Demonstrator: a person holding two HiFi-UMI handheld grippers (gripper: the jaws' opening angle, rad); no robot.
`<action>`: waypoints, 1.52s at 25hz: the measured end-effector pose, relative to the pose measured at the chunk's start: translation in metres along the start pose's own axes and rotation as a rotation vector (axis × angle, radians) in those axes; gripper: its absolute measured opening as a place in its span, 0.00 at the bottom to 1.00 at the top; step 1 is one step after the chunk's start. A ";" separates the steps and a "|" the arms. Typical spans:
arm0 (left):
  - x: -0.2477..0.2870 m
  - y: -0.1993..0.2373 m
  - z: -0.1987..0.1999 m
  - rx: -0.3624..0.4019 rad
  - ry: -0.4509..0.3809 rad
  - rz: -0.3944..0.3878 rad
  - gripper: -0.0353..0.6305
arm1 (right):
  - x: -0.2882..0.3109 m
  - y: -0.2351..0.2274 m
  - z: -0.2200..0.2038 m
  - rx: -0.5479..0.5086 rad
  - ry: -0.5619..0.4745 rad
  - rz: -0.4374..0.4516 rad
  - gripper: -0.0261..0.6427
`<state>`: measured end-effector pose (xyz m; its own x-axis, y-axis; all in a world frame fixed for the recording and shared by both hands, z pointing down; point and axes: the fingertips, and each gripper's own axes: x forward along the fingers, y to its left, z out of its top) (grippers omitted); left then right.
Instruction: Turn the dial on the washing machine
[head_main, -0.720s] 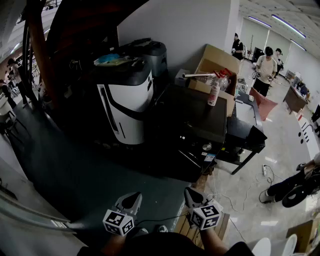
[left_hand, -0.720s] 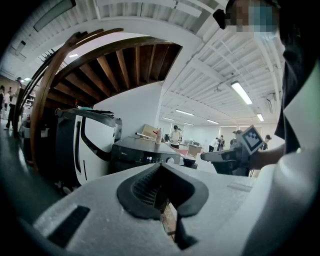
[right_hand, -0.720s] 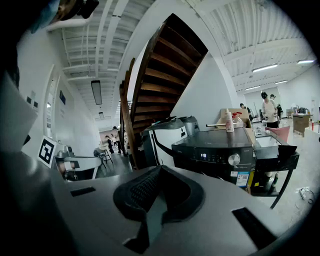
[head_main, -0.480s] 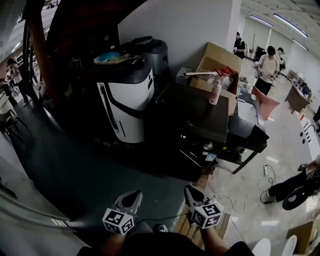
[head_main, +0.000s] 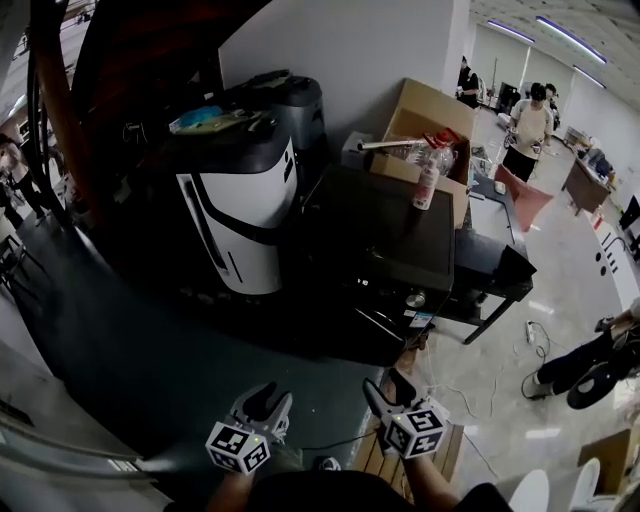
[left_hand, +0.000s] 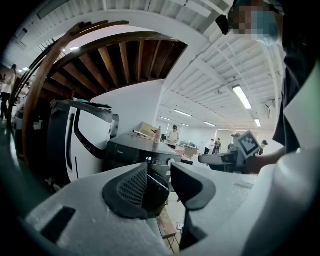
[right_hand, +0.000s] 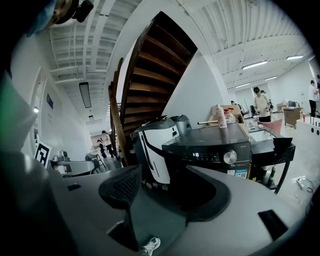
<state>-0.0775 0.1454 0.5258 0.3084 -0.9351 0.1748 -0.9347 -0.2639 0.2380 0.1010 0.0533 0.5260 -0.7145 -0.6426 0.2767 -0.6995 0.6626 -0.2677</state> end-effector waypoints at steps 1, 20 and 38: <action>0.007 0.007 0.001 -0.005 0.002 -0.010 0.27 | 0.006 -0.004 0.001 -0.008 0.002 -0.016 0.42; 0.132 0.117 0.053 0.055 0.131 -0.427 0.27 | 0.098 -0.032 0.039 0.137 -0.083 -0.472 0.42; 0.185 0.135 0.052 0.069 0.187 -0.580 0.27 | 0.117 -0.062 0.045 0.130 -0.076 -0.651 0.42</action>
<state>-0.1564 -0.0754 0.5404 0.7902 -0.5788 0.2013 -0.6126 -0.7380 0.2829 0.0607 -0.0803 0.5333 -0.1415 -0.9241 0.3551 -0.9805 0.0814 -0.1787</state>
